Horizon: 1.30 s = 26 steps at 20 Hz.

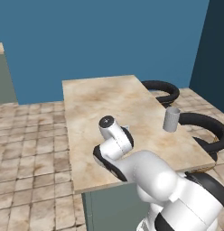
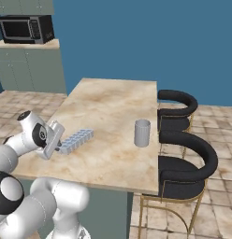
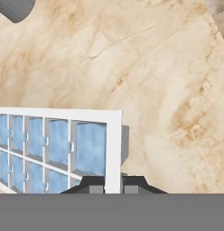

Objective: Open the freezer door, pick up the ice cube tray from the freezer, and place it on the dining counter.

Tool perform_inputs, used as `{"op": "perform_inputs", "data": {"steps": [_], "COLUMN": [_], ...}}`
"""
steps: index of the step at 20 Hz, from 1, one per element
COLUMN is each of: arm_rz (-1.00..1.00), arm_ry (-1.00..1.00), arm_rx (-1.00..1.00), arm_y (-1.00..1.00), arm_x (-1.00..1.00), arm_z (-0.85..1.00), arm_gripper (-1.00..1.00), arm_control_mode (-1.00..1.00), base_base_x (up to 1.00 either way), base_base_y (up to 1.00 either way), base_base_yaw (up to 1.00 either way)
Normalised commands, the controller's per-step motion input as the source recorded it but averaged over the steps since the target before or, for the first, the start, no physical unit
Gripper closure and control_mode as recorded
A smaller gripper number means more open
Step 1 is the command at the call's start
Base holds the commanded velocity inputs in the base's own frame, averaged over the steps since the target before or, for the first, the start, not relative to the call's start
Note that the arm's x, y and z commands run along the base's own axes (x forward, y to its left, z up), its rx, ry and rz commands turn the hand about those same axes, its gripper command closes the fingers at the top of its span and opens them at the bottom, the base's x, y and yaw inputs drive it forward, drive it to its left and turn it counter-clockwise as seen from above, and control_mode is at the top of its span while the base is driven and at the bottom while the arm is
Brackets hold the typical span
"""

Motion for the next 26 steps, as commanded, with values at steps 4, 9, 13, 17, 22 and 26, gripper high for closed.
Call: {"op": "perform_inputs", "data": {"steps": [4, 9, 13, 17, 22, 26], "arm_rz": [0.00, 0.00, 0.00, 0.00, 0.00, 0.00], "arm_ry": [0.04, 0.00, 0.00, 0.00, 0.00, 0.00], "arm_rx": [0.01, 0.00, 0.00, 0.00, 0.00, 0.00], "arm_y": [0.00, 0.00, 0.00, 0.00, 0.00, 0.00], "arm_x": [0.00, 0.00, 0.00, 0.00, 0.00, 0.00], "arm_z": [0.00, 0.00, 0.00, 0.00, 0.00, 0.00], "arm_gripper": [1.00, 1.00, 1.00, 1.00, -1.00, -1.00], "arm_control_mode": [-1.00, -1.00, -1.00, -1.00, -1.00, -1.00], "base_base_x": [0.00, 0.00, 0.00, 0.00, 0.00, 0.00], "base_base_y": [0.00, 0.00, 0.00, 0.00, 0.00, 0.00], "base_base_yaw": [0.00, 0.00, 0.00, 0.00, 0.00, 0.00]}}
